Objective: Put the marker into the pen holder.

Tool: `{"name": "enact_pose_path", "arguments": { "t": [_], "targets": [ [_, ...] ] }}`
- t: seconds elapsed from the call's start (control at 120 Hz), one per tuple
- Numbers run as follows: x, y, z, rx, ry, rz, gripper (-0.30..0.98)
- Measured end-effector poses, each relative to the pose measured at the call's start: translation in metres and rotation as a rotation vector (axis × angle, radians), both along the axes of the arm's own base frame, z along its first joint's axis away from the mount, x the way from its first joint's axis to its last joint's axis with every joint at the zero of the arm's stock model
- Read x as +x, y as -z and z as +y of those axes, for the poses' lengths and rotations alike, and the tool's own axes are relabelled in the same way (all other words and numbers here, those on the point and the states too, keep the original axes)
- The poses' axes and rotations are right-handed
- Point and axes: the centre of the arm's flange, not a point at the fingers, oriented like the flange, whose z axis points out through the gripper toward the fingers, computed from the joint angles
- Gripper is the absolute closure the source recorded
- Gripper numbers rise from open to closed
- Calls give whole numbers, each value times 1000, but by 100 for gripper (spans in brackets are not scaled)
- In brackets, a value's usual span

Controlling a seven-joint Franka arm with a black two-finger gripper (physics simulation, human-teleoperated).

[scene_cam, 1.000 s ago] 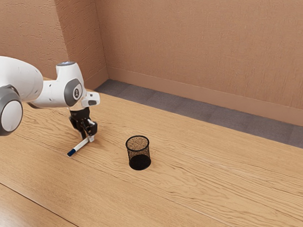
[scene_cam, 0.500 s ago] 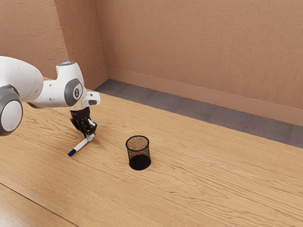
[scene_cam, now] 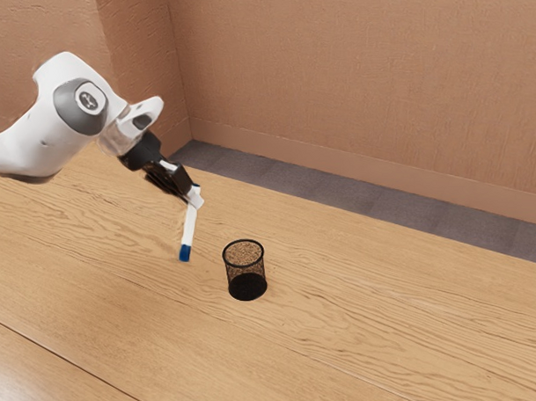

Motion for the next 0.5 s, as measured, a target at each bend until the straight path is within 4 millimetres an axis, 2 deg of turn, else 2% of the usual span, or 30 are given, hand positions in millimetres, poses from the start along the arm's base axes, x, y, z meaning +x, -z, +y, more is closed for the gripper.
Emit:
{"name": "enact_pose_path", "arguments": {
  "t": [0.092,0.192,0.275,0.392,0.5],
  "targets": [
    [27,14,-10,-15,44,-73,74],
    [66,28,-36,29,151,-147,73],
    [87,32,-35,76,209,-205,72],
    [97,34,-26,120,267,-260,71],
    [97,34,-29,144,326,-302,70]
  ]
}}
